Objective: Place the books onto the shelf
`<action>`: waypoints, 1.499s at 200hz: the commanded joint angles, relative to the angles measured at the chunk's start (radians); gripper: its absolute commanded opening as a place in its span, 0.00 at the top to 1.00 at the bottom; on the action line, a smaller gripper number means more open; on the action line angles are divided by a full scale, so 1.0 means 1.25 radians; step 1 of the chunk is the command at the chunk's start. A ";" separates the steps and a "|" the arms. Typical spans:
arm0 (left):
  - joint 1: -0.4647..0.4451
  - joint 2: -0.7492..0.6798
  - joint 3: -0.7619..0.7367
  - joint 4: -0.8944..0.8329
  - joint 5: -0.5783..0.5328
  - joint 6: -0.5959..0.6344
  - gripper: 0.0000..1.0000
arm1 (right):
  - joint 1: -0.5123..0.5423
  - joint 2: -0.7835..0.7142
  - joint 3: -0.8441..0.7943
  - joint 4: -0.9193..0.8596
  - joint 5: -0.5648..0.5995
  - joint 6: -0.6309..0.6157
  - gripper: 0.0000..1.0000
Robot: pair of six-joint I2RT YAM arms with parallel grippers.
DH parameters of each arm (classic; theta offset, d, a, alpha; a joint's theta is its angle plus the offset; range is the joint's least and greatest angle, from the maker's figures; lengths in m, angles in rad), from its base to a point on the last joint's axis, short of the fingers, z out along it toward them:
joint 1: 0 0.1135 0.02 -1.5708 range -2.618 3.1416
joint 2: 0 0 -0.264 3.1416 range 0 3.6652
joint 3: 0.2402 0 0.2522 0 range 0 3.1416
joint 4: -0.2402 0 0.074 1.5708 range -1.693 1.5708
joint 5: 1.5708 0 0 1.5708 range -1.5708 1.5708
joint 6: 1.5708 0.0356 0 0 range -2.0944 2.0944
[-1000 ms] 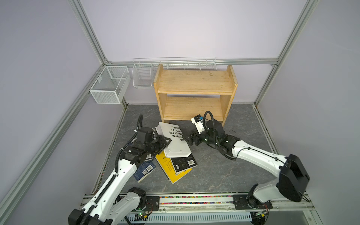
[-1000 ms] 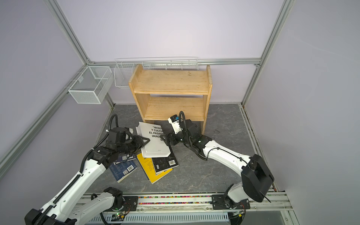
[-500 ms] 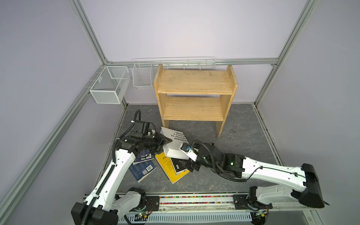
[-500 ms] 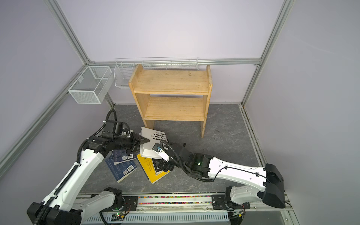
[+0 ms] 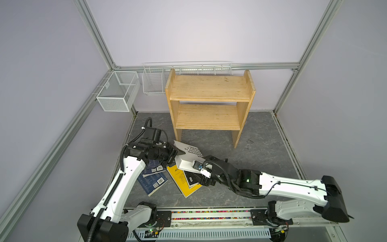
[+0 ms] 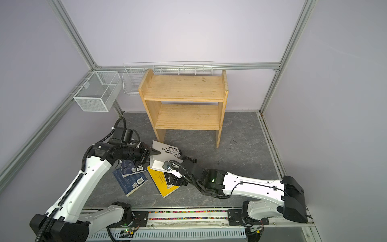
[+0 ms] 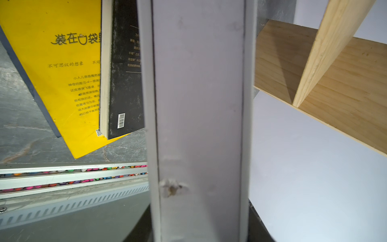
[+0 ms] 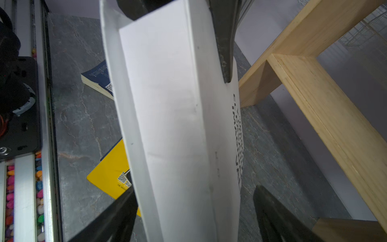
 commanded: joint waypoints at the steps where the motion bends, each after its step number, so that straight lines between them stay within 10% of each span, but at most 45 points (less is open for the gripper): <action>1: 0.004 0.006 0.031 -0.038 0.020 -0.007 0.66 | 0.007 0.031 0.031 0.041 0.011 -0.048 0.12; 65: 0.003 0.033 0.044 -0.042 0.025 0.019 0.65 | 0.013 0.103 0.080 0.043 0.058 -0.037 0.00; 180: 0.003 0.085 0.083 -0.068 0.022 0.061 0.62 | 0.012 0.133 0.098 0.039 0.093 -0.029 0.53; 300: 0.023 0.099 0.178 -0.089 -0.090 0.158 0.16 | -0.028 0.123 0.102 0.008 0.029 0.089 0.69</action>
